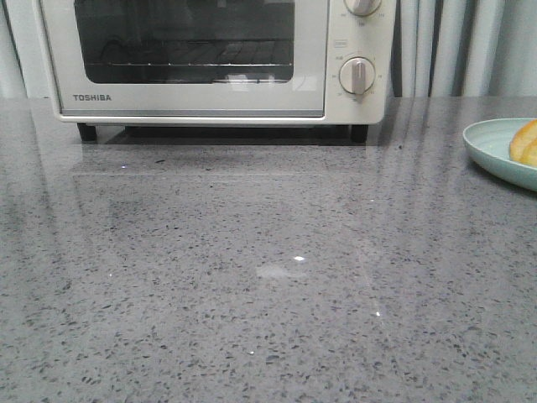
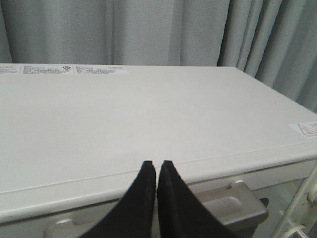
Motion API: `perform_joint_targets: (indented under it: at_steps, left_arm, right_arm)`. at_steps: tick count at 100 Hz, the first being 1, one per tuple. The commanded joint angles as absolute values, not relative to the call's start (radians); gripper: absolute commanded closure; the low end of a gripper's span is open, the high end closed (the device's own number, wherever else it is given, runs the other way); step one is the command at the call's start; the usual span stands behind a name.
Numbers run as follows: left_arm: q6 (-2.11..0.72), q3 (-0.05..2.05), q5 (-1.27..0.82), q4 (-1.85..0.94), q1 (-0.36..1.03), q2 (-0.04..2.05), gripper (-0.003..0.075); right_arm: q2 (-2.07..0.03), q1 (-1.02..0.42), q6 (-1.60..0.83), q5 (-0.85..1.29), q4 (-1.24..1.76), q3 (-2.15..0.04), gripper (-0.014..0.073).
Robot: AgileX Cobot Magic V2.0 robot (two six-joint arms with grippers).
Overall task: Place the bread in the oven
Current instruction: 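Reach the left gripper to the oven door handle and pull it down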
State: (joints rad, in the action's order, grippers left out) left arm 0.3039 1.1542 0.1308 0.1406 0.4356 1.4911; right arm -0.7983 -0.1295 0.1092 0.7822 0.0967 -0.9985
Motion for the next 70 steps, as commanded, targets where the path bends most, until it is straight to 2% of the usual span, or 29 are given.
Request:
perform_joint_targets:
  at_steps: [1,46,70]
  left_arm:
    - [0.314,1.196,0.189,0.152,0.443,1.475,0.0741]
    - [0.314,1.194,0.026,0.156,0.43,1.515,0.0741]
    - [0.314,1.027,0.07,0.074,0.432,1.388,0.0742]
  right_arm:
    - [-0.796,-0.131,0.1,0.733,0.086,-1.035,0.0669]
    - [-0.796,-0.131,0.1,0.741,0.086,-1.035,0.0669]
    - [-0.796,-0.131,0.1,0.817,0.086,-1.035,0.0669]
